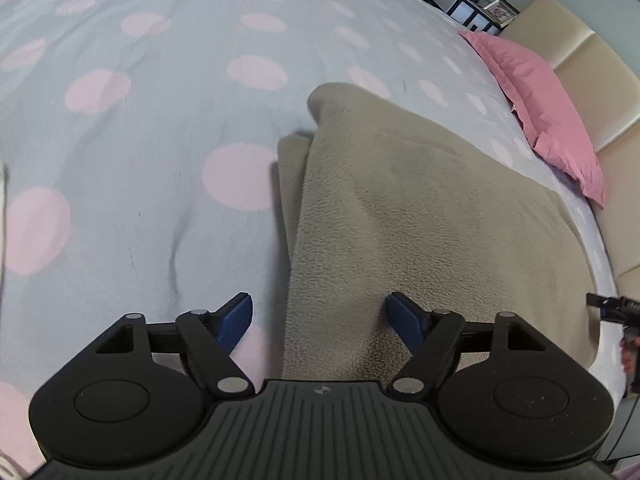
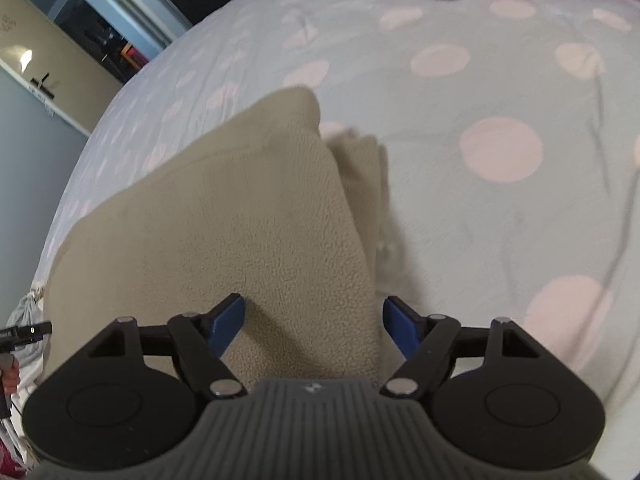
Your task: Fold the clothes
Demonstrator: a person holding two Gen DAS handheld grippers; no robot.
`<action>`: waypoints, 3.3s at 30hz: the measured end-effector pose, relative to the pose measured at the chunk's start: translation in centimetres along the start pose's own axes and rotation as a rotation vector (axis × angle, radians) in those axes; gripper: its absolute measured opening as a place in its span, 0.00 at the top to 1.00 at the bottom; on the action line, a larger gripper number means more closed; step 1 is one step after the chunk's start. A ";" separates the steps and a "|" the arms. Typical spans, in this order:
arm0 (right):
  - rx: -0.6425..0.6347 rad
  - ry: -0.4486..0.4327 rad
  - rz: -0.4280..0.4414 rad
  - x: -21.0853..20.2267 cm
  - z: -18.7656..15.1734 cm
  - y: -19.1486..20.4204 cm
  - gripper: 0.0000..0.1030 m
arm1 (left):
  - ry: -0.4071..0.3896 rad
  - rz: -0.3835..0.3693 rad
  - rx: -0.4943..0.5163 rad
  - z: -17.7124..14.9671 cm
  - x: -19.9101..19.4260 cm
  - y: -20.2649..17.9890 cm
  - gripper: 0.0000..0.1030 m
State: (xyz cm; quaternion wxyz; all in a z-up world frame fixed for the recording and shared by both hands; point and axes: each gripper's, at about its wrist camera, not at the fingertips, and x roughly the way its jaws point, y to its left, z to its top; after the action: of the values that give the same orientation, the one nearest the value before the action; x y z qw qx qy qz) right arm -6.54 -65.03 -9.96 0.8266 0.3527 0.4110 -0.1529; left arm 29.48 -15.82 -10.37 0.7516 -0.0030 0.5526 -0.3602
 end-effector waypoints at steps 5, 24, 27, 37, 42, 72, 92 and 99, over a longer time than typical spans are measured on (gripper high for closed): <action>0.031 0.041 0.029 2.1 0.1 -0.9 0.24 | 0.038 -0.055 -0.101 -0.2 1.9 1.7 0.26; 0.107 0.035 0.144 4.7 0.1 -0.9 0.39 | -0.007 -0.152 -0.155 0.3 4.3 1.4 0.54; 0.052 0.014 0.126 3.7 0.3 0.0 0.54 | -0.036 -0.161 -0.105 0.4 3.6 0.4 0.72; 0.021 -0.024 0.126 1.4 0.3 0.9 0.62 | -0.021 -0.133 -0.108 0.3 2.8 0.4 0.66; 0.041 0.004 0.114 2.2 0.3 0.1 0.50 | 0.020 -0.126 -0.213 0.0 3.3 2.3 0.35; 0.052 -0.014 0.174 2.8 0.0 0.7 0.59 | 0.006 -0.213 -0.247 0.5 5.2 2.0 0.40; 0.050 0.014 0.142 3.4 -0.2 -0.1 0.57 | 0.066 -0.311 -0.270 0.4 6.7 2.3 0.44; 0.043 0.015 0.129 3.6 -0.1 0.1 0.56 | 0.050 -0.318 -0.229 0.5 6.1 1.9 0.58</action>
State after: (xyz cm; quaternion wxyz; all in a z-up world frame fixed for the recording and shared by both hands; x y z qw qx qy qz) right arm -4.32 -64.74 -12.81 0.8239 0.3972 0.3902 -0.1054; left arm 31.69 -17.98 -15.99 0.6659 -0.1666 0.6011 -0.4092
